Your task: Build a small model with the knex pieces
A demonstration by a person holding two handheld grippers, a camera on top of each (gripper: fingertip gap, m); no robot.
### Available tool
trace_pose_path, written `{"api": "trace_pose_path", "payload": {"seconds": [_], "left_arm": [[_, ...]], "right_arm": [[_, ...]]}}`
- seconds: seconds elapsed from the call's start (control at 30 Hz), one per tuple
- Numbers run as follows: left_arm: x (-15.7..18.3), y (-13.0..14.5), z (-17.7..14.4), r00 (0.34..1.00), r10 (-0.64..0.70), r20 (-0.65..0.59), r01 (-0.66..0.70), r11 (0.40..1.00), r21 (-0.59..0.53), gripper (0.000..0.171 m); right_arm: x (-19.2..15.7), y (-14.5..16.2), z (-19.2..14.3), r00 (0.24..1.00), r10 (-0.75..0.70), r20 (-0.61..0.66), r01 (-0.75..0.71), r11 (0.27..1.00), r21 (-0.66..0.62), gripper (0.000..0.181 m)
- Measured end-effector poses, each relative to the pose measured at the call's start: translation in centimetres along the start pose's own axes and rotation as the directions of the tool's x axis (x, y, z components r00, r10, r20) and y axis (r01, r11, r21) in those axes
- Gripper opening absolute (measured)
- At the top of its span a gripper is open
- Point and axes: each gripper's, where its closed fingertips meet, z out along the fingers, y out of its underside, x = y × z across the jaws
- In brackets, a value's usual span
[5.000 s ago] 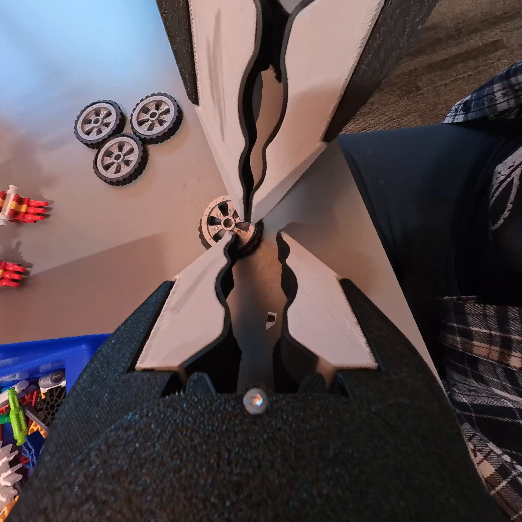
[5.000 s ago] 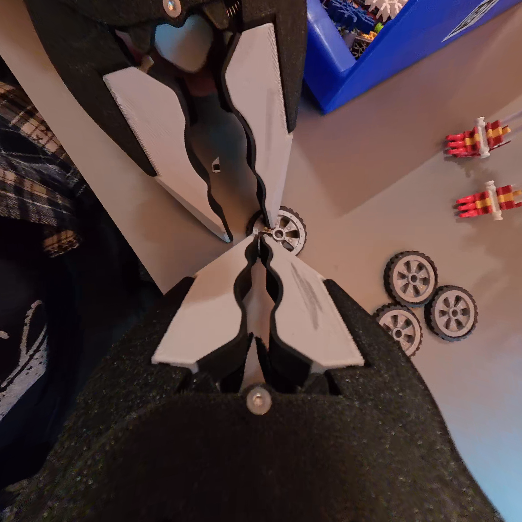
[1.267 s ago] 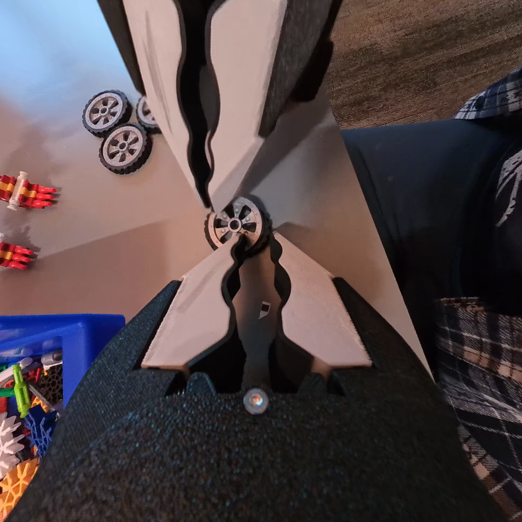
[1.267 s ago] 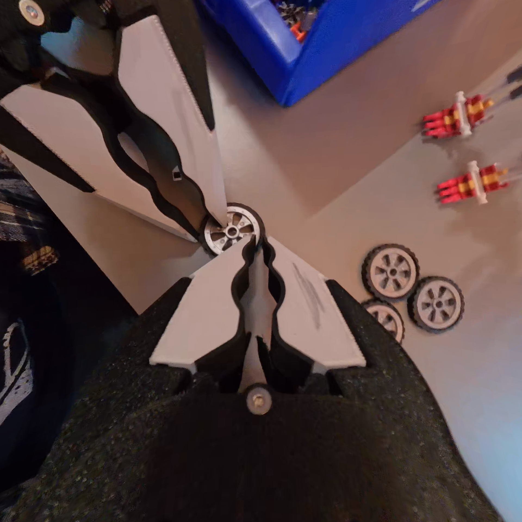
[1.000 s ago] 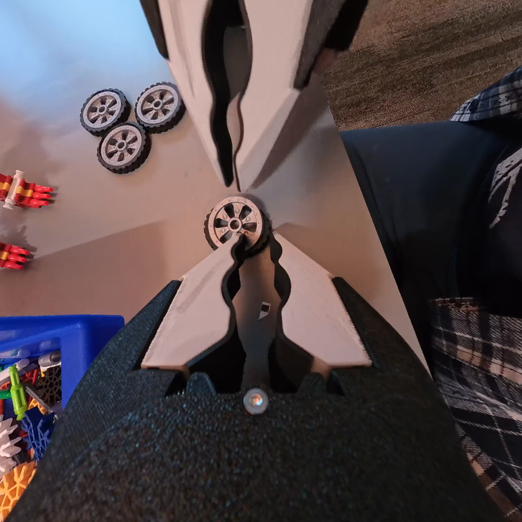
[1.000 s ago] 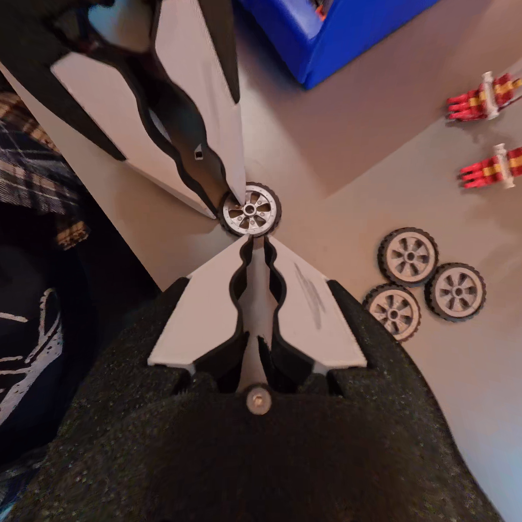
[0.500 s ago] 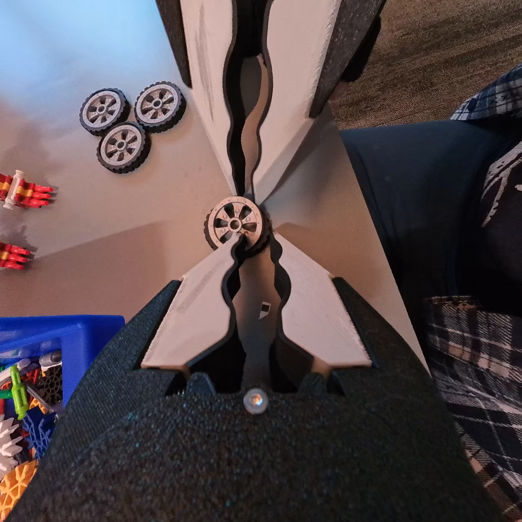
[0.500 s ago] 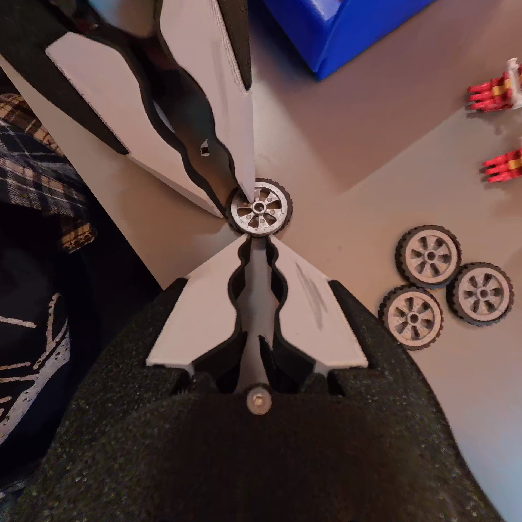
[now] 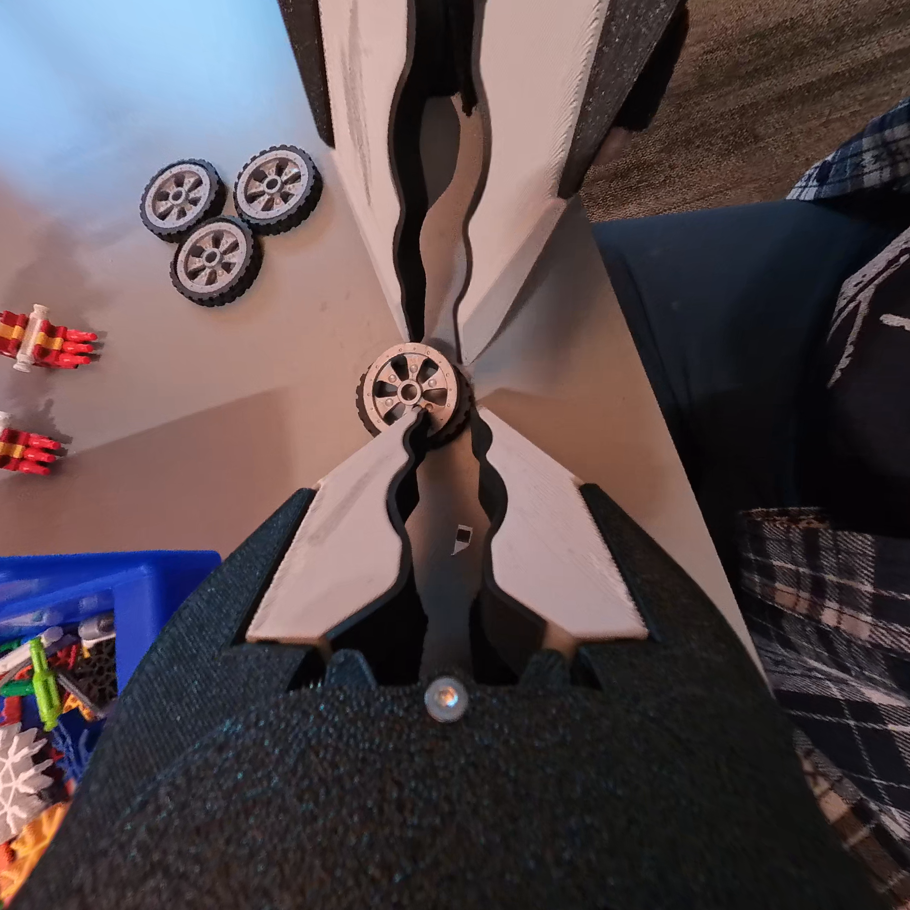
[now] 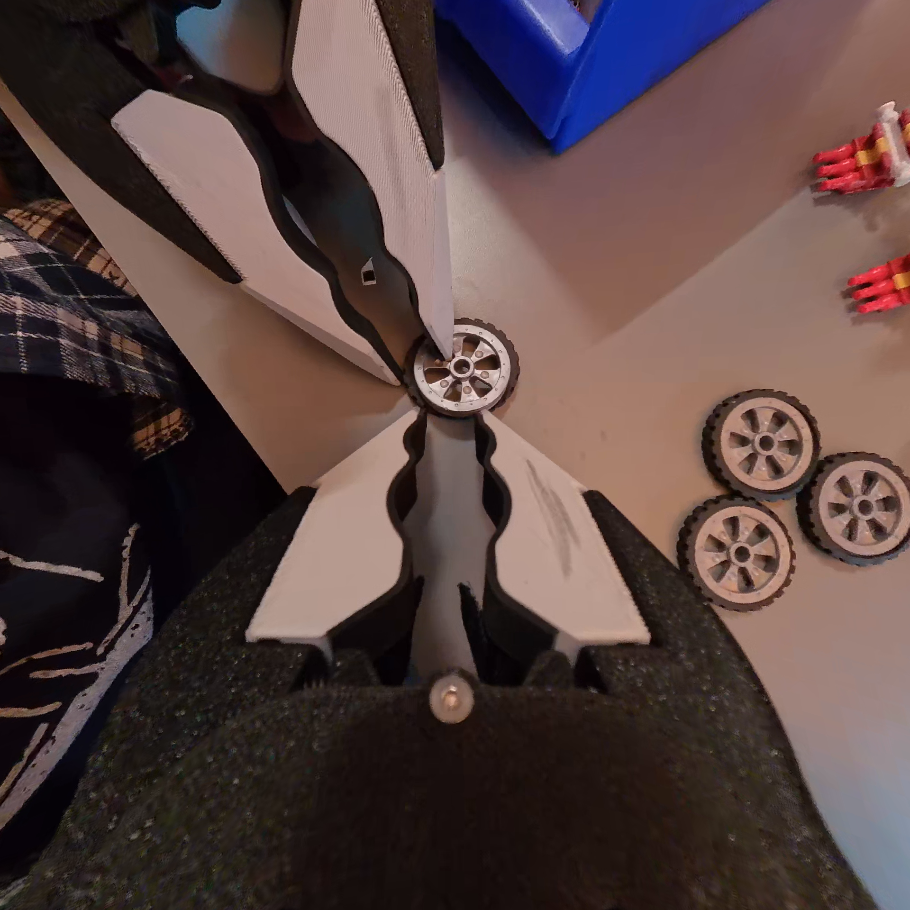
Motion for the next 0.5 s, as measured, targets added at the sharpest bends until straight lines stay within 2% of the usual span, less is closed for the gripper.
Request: {"api": "trace_pose_path", "payload": {"seconds": [0.17,0.33,0.5], "left_arm": [[0.02,-0.03,-0.06,0.998,0.053,0.013,-0.053,0.999,0.007,0.016],[0.09,0.00,-0.10,0.999,0.051,0.014,-0.051,0.999,0.005,0.016],[0.16,0.04,-0.16,0.999,0.037,0.004,-0.037,0.999,0.002,0.016]], "right_arm": [[0.00,0.05,0.03,0.999,-0.028,-0.040,0.028,1.000,0.002,0.020],[0.07,-0.60,-0.58,0.996,-0.043,-0.082,0.046,0.999,0.029,0.020],[0.17,-0.66,-0.49,0.991,-0.075,-0.114,0.079,0.996,0.029,0.004]]}}
